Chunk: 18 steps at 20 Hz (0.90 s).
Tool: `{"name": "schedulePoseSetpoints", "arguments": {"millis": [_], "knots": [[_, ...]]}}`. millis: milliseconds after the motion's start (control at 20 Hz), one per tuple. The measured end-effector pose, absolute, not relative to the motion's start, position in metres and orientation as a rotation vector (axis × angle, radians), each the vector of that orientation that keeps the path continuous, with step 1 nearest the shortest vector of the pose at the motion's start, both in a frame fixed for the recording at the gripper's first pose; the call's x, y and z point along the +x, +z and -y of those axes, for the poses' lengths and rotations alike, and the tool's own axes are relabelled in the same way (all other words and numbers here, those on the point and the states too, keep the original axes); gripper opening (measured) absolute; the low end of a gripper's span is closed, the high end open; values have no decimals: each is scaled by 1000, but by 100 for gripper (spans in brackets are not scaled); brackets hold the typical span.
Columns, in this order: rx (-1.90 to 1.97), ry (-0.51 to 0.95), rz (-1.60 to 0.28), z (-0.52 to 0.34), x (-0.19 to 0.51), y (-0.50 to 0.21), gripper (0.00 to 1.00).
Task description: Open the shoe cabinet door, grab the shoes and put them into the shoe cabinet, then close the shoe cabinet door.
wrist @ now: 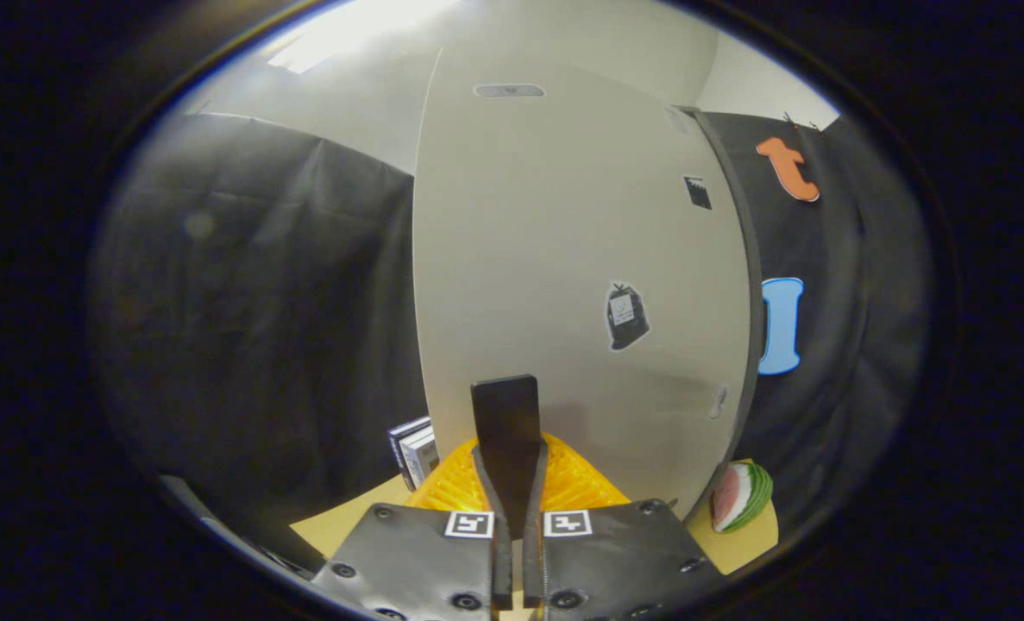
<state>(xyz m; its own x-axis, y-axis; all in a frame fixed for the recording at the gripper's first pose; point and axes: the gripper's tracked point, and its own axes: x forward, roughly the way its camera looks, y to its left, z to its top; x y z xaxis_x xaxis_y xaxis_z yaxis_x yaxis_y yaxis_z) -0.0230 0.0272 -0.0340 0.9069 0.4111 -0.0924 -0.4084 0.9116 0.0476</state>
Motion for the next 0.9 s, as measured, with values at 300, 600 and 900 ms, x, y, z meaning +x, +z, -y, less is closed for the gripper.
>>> {"name": "schedulePoseSetpoints", "arguments": {"millis": [300, 600, 900], "knots": [[29, 333, -101, 47, -59, -28, 6], [7, 230, -79, 104, -69, -25, 5], [-6, 144, -73, 157, -69, -22, 4]]}}
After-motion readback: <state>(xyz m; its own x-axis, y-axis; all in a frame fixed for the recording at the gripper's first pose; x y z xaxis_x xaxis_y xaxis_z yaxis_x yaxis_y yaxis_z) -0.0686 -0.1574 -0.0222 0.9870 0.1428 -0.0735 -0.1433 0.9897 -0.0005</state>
